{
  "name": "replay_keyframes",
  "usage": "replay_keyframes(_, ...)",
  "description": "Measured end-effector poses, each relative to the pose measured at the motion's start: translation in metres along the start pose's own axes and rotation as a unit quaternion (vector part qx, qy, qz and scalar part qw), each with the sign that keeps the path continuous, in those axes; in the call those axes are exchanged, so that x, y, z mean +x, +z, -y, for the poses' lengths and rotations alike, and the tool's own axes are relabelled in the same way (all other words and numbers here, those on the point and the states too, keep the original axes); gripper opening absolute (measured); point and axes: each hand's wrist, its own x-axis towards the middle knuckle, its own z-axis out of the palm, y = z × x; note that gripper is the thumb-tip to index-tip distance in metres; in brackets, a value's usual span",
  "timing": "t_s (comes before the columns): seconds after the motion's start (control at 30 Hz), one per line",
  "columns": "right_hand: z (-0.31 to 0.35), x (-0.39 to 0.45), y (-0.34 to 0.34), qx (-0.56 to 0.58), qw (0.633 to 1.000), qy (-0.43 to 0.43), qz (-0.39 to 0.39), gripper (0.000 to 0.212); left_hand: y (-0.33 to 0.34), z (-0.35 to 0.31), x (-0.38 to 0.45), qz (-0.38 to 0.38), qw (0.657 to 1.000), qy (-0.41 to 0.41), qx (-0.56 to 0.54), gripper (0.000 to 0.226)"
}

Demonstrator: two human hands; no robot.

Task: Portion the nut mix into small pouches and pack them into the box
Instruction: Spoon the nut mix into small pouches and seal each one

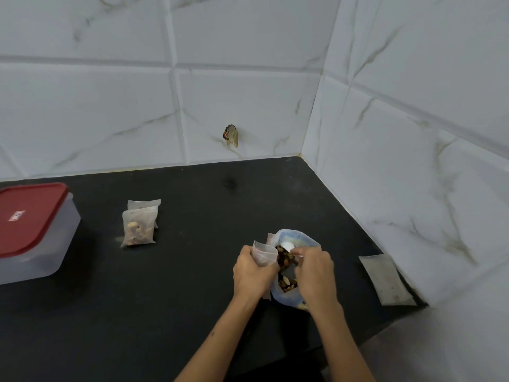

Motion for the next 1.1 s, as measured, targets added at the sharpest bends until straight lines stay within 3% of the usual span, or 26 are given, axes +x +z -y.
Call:
replay_keyframes(0.13,-0.007,0.005,0.005,0.074,0.995,-0.036,0.049,0.032,0.0,0.005,0.004,0.031,0.995,-0.039,-0.085,0.027)
replay_keyframes(0.23,-0.01,0.01,-0.003,0.065,0.993,-0.047,0.091,0.033,0.001,0.007,0.006,0.031,0.991,-0.052,-0.117,0.026)
replay_keyframes(0.37,-0.014,0.014,-0.013,0.036,0.989,0.002,0.146,0.026,0.0,0.008,0.006,0.031,0.989,-0.05,-0.133,0.029)
replay_keyframes(0.67,-0.015,0.007,-0.013,0.012,0.998,0.041,0.036,0.035,-0.002,0.018,0.008,0.033,0.987,-0.094,-0.129,0.038)
replay_keyframes(0.9,-0.012,-0.002,-0.002,0.072,0.996,0.035,0.05,0.028,0.001,0.016,0.001,0.046,0.98,-0.093,-0.172,0.033)
replay_keyframes(1.1,-0.023,0.003,-0.007,0.167,0.974,0.131,0.083,0.02,0.003,0.019,0.003,0.057,0.98,-0.065,-0.178,0.031)
